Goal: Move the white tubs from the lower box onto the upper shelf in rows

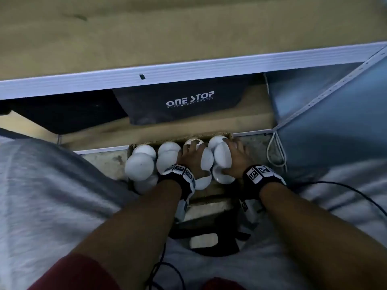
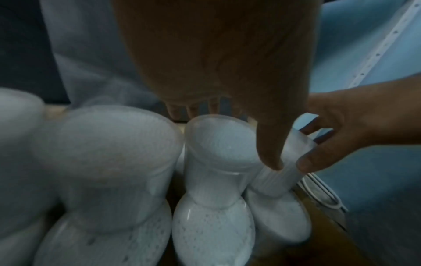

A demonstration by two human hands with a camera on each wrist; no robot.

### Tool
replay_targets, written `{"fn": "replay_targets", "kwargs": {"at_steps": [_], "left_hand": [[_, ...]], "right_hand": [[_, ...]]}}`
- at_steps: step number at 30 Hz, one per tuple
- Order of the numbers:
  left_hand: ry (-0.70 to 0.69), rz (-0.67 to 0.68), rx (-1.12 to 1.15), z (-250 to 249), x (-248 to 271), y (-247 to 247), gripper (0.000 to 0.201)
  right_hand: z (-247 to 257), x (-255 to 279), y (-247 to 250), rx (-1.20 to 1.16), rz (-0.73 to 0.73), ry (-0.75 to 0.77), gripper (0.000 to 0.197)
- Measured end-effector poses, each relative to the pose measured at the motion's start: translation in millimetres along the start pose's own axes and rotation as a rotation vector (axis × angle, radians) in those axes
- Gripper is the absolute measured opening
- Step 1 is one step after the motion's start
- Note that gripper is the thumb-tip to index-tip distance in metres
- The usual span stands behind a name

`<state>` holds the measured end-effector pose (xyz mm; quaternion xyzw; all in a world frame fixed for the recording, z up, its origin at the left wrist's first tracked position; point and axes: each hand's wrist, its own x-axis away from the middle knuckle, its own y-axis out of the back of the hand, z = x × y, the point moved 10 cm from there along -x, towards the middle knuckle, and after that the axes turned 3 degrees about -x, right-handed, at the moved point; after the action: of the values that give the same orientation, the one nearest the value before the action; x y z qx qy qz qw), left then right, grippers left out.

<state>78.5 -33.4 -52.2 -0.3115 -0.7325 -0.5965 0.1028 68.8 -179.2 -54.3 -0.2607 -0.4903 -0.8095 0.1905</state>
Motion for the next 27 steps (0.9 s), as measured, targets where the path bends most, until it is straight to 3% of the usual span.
{"fn": "replay_targets", "kwargs": {"at_steps": [5, 14, 18, 27], "left_hand": [[-0.016, -0.037, 0.021, 0, 1, -3, 0.105], [0.015, -0.041, 0.094, -4, 7, 21, 0.099], [0.022, -0.057, 0.13, -7, 18, 50, 0.097], [-0.033, -0.164, 0.141, -17, 67, 145, 0.095]], "right_hand": [[1, 1, 5, -0.046, -0.037, -0.041, 0.1], [4, 4, 15, -0.087, -0.065, -0.046, 0.101], [13, 10, 33, -0.033, -0.081, -0.029, 0.103], [69, 82, 118, -0.087, -0.22, 0.109, 0.092]]}}
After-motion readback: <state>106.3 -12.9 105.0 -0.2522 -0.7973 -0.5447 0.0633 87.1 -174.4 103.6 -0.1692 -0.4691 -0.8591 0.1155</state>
